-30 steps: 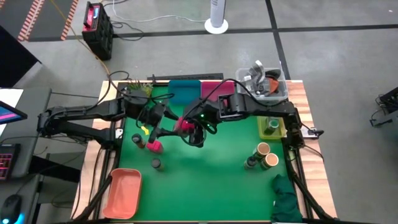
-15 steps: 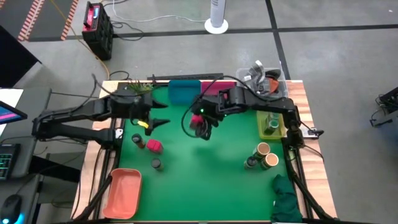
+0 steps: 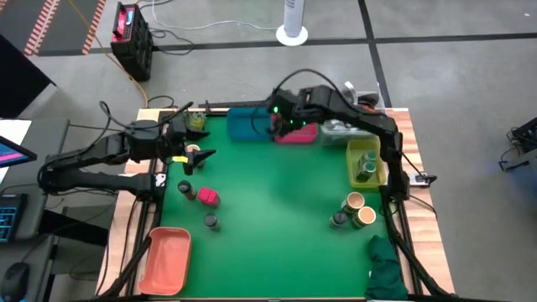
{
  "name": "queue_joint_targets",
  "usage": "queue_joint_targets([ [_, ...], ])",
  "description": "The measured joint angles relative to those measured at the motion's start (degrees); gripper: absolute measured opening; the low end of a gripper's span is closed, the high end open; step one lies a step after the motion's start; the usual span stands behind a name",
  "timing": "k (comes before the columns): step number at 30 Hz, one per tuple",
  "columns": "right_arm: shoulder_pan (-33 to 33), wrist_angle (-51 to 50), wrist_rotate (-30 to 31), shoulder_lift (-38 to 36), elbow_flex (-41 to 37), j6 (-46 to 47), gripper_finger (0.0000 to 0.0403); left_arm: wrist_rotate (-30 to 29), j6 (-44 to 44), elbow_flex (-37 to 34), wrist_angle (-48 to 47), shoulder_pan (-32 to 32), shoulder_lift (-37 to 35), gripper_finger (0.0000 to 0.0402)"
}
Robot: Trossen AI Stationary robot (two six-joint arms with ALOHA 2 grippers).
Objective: Sort spices by type
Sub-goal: Put the right red spice can into the red bin
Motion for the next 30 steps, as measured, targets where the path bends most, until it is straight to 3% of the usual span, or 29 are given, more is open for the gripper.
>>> queue_joint_targets([
  [10, -6.9, 4.9, -0.1, 5.6, -4.2, 4.8, 0.0245, -0.7, -1.1, 0.0, -1.9, -0.1, 0.0, 0.0322],
  [21, -9.8, 7.3, 0.0, 15.1, -4.3, 8.5, 0.0245, -1.6, -1.3, 0.0, -2.3, -0.2, 0.0, 0.0322],
  [30, -11.3, 9.4, 1.6, 18.3, -4.3, 12.4, 0.0245, -1.8, -1.4, 0.0, -3.8, -0.2, -1.0, 0.0322],
])
